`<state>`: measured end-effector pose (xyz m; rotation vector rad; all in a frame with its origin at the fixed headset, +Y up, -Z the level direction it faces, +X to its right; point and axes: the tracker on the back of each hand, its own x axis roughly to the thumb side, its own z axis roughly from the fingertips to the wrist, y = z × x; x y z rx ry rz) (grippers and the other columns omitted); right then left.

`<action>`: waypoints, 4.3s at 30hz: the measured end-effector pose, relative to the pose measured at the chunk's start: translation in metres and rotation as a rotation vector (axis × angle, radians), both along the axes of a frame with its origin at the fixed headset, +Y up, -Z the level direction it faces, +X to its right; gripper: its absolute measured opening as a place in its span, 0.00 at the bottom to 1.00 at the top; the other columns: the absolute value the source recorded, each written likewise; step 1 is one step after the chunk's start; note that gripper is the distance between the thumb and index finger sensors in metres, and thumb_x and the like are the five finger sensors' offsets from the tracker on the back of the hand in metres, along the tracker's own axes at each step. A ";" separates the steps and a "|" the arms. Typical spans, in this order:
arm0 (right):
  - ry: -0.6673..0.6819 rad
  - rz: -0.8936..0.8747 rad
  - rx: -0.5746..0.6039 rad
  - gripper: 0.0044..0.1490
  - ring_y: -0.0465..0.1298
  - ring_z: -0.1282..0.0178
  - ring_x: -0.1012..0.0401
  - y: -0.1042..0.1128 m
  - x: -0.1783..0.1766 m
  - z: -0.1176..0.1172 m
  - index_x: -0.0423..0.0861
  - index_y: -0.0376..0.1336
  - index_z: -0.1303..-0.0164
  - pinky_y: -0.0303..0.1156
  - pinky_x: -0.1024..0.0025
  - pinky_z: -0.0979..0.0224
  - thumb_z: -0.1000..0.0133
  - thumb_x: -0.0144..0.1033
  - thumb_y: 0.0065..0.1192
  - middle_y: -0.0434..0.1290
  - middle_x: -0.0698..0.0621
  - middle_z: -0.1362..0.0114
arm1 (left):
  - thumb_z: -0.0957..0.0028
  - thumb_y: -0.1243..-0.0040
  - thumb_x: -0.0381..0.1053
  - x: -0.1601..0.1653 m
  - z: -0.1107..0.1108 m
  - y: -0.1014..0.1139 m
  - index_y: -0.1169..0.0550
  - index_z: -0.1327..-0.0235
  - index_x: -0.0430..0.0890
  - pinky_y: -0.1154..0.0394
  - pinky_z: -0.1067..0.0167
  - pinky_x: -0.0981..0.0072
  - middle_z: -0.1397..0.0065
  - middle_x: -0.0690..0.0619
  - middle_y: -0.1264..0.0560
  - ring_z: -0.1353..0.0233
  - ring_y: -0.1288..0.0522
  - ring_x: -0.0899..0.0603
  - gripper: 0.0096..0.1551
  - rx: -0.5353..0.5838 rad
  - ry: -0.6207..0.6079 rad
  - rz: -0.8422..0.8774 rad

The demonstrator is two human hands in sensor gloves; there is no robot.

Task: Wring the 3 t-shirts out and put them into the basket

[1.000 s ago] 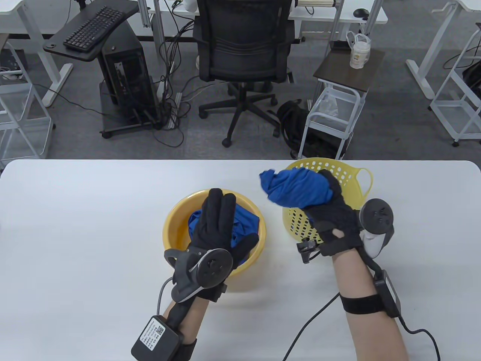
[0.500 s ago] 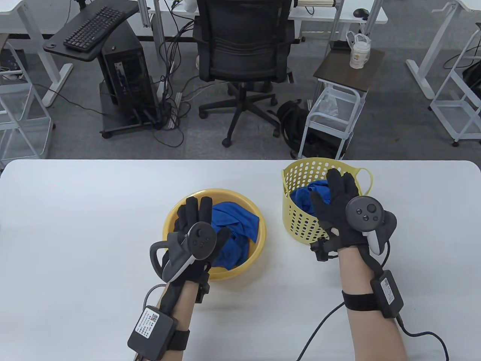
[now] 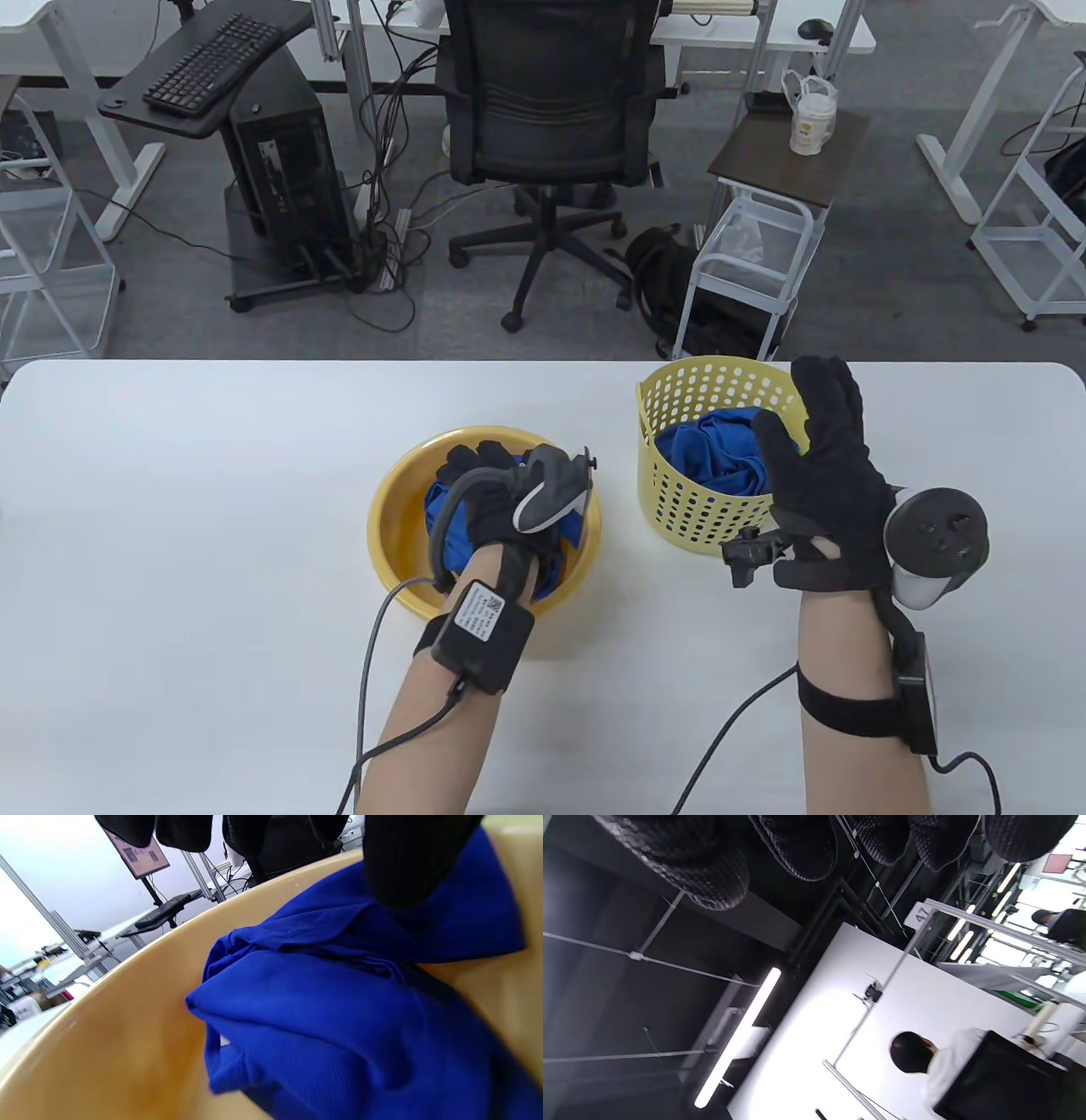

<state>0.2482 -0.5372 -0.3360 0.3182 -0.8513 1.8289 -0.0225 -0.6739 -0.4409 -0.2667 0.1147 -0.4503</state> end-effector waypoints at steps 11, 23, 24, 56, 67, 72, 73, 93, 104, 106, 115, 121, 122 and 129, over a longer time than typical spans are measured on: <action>0.020 -0.011 0.004 0.45 0.55 0.27 0.16 0.003 0.003 0.005 0.32 0.55 0.17 0.58 0.17 0.39 0.34 0.48 0.66 0.52 0.16 0.20 | 0.35 0.44 0.59 -0.009 -0.012 0.006 0.25 0.30 0.66 0.39 0.24 0.29 0.16 0.51 0.26 0.19 0.27 0.35 0.20 0.049 0.085 0.118; 0.211 0.455 -0.283 0.53 0.53 0.25 0.17 -0.062 -0.073 -0.045 0.33 0.47 0.14 0.58 0.18 0.36 0.35 0.50 0.67 0.49 0.17 0.18 | 0.31 0.48 0.56 -0.138 0.077 0.178 0.29 0.26 0.55 0.23 0.34 0.44 0.36 0.49 0.13 0.40 0.13 0.42 0.22 0.526 0.174 1.180; 0.276 0.509 -0.346 0.55 0.50 0.24 0.17 -0.070 -0.082 -0.050 0.33 0.44 0.13 0.56 0.17 0.35 0.35 0.51 0.68 0.46 0.17 0.17 | 0.30 0.49 0.56 -0.143 0.087 0.188 0.30 0.25 0.55 0.23 0.33 0.44 0.34 0.50 0.14 0.39 0.13 0.42 0.22 0.545 0.113 1.315; 0.542 0.145 -0.570 0.29 0.59 0.31 0.15 -0.110 -0.113 -0.066 0.36 0.67 0.28 0.60 0.16 0.42 0.35 0.36 0.66 0.61 0.18 0.22 | 0.25 0.60 0.63 -0.166 0.175 0.247 0.40 0.20 0.65 0.31 0.21 0.46 0.20 0.62 0.24 0.22 0.24 0.49 0.22 0.542 -0.516 2.019; 0.636 -0.576 -0.722 0.31 0.61 0.35 0.14 -0.095 -0.031 -0.072 0.32 0.58 0.22 0.66 0.19 0.46 0.30 0.35 0.58 0.60 0.15 0.25 | 0.31 0.47 0.63 -0.206 0.138 0.129 0.35 0.15 0.59 0.36 0.27 0.30 0.14 0.45 0.29 0.20 0.30 0.31 0.31 0.460 0.106 0.718; 0.649 -0.666 -0.674 0.32 0.59 0.35 0.13 -0.089 -0.046 -0.063 0.31 0.56 0.22 0.65 0.19 0.46 0.30 0.35 0.56 0.58 0.15 0.24 | 0.39 0.41 0.73 -0.121 0.126 0.091 0.48 0.09 0.56 0.39 0.26 0.28 0.08 0.36 0.45 0.17 0.42 0.23 0.52 0.257 -0.141 0.755; 0.673 -0.678 -0.663 0.32 0.59 0.35 0.13 -0.086 -0.049 -0.060 0.31 0.56 0.22 0.65 0.19 0.46 0.30 0.35 0.56 0.57 0.15 0.24 | 0.43 0.39 0.76 -0.105 0.125 0.086 0.53 0.09 0.55 0.39 0.26 0.27 0.07 0.35 0.47 0.16 0.44 0.21 0.59 0.212 -0.165 0.764; 0.791 -0.606 -0.417 0.32 0.70 0.38 0.25 -0.057 -0.082 -0.020 0.31 0.61 0.26 0.71 0.35 0.40 0.32 0.39 0.59 0.64 0.22 0.26 | 0.30 0.44 0.62 -0.065 0.075 0.024 0.40 0.19 0.60 0.20 0.34 0.53 0.19 0.53 0.26 0.28 0.20 0.43 0.30 0.304 -0.294 2.039; 1.163 -0.565 -0.658 0.67 0.73 0.43 0.21 -0.109 -0.106 -0.053 0.30 0.26 0.17 0.79 0.38 0.48 0.31 0.63 0.57 0.42 0.10 0.22 | 0.29 0.48 0.62 -0.047 0.095 0.039 0.44 0.17 0.59 0.29 0.25 0.49 0.15 0.60 0.31 0.18 0.31 0.44 0.32 0.039 -0.540 2.345; 1.230 -0.570 -0.656 0.61 0.70 0.43 0.22 -0.109 -0.107 -0.053 0.36 0.28 0.14 0.76 0.42 0.47 0.29 0.60 0.56 0.44 0.13 0.19 | 0.29 0.49 0.63 -0.048 0.100 0.044 0.44 0.17 0.60 0.35 0.20 0.51 0.12 0.60 0.35 0.13 0.43 0.42 0.31 0.097 -0.575 2.259; 0.988 -0.656 -0.497 0.31 0.83 0.70 0.45 -0.079 -0.091 -0.041 0.34 0.61 0.24 0.81 0.70 0.73 0.33 0.36 0.64 0.75 0.25 0.40 | 0.33 0.48 0.69 -0.064 0.109 0.052 0.44 0.13 0.65 0.47 0.20 0.31 0.06 0.46 0.46 0.12 0.50 0.30 0.36 0.169 -0.513 1.906; 0.687 -0.750 -0.363 0.30 0.82 0.69 0.43 -0.073 -0.052 -0.044 0.36 0.61 0.24 0.80 0.67 0.72 0.34 0.35 0.64 0.74 0.25 0.39 | 0.36 0.39 0.72 -0.071 0.090 0.032 0.55 0.10 0.61 0.36 0.23 0.33 0.06 0.46 0.41 0.15 0.37 0.30 0.53 -0.049 -0.542 1.780; 0.640 -0.739 -0.344 0.30 0.81 0.68 0.43 -0.073 -0.045 -0.044 0.37 0.61 0.24 0.80 0.67 0.71 0.34 0.35 0.64 0.73 0.25 0.38 | 0.38 0.38 0.74 -0.073 0.089 0.030 0.56 0.10 0.60 0.34 0.24 0.34 0.06 0.45 0.41 0.16 0.35 0.30 0.56 -0.069 -0.541 1.810; 0.420 -0.326 0.049 0.30 0.81 0.63 0.41 -0.049 -0.050 -0.026 0.43 0.61 0.24 0.80 0.63 0.66 0.36 0.38 0.64 0.73 0.29 0.34 | 0.40 0.43 0.82 -0.068 0.088 0.020 0.64 0.11 0.57 0.21 0.34 0.49 0.06 0.38 0.45 0.23 0.27 0.31 0.64 -0.462 -0.557 2.192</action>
